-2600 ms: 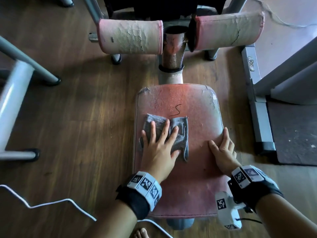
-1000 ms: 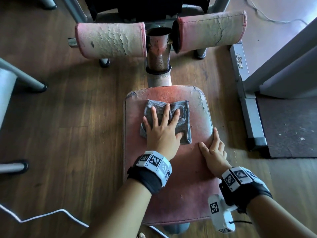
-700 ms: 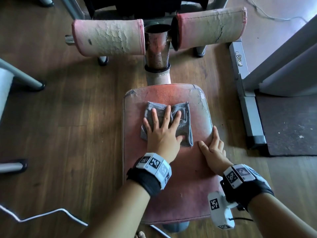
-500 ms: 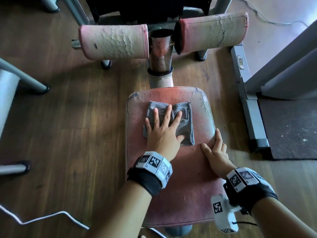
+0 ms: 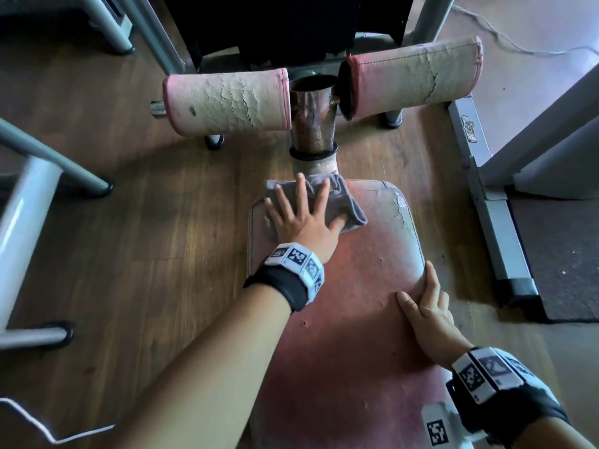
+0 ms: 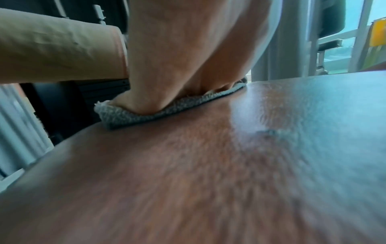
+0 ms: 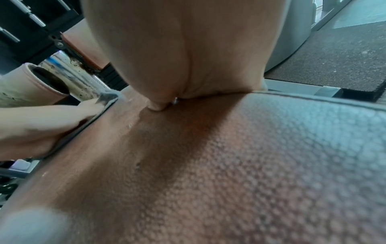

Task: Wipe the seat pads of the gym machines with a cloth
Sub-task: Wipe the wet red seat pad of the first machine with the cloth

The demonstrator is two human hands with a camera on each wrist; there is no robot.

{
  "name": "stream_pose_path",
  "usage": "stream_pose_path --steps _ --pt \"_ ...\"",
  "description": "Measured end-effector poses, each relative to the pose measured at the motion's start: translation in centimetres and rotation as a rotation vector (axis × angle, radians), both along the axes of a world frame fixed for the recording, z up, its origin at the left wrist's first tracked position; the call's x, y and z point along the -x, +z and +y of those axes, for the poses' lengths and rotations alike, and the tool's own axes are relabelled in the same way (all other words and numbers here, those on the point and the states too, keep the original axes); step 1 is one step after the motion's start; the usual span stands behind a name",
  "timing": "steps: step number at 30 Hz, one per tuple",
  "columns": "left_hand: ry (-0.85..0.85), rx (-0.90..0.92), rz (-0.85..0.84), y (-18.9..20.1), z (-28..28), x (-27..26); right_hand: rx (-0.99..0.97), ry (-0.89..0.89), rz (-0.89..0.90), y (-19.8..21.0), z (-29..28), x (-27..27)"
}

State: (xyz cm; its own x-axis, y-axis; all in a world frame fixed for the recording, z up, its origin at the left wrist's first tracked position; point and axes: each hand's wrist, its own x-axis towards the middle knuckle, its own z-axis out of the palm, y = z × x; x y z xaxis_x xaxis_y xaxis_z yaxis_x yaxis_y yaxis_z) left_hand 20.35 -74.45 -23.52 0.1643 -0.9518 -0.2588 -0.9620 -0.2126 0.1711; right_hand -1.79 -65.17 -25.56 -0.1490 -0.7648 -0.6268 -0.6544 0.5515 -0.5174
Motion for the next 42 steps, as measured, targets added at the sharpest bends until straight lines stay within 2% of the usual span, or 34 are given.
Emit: stream_pose_path --steps 6,11,18,23,27,30,32,35,38,42 --pt "-0.217 0.098 0.011 0.3 -0.8 4.3 0.015 0.000 0.001 -0.4 0.2 0.1" --pt "-0.304 0.094 -0.003 0.4 -0.9 1.3 0.019 0.004 -0.032 -0.6 0.1 0.5" --pt "-0.199 -0.014 0.041 1.4 0.1 -5.6 -0.010 0.002 -0.001 -0.4 0.0 0.2" --pt "-0.065 -0.155 0.157 2.2 -0.6 -9.2 -0.019 -0.018 0.015 0.4 0.0 -0.3" --pt "-0.025 -0.251 0.161 2.3 -2.9 -7.6 -0.015 -0.017 0.044 0.6 0.2 -0.6" --pt "-0.155 -0.261 0.110 2.7 -4.6 -4.9 -0.025 -0.020 0.036 0.9 0.2 -0.6" --pt "-0.207 -0.229 0.135 2.9 -5.0 -4.3 -0.041 -0.020 0.017 1.1 0.0 -0.6" --pt "-0.189 -0.259 0.223 2.9 -4.8 -6.1 -0.053 -0.019 -0.008 1.4 -0.1 -0.4" --pt "-0.122 -0.320 0.231 3.3 -4.5 -8.3 -0.052 -0.006 -0.018 1.8 -0.2 -0.3" --pt "-0.135 -0.357 0.226 3.8 -5.5 -5.7 -0.052 0.023 -0.057 2.1 -0.1 -0.1"
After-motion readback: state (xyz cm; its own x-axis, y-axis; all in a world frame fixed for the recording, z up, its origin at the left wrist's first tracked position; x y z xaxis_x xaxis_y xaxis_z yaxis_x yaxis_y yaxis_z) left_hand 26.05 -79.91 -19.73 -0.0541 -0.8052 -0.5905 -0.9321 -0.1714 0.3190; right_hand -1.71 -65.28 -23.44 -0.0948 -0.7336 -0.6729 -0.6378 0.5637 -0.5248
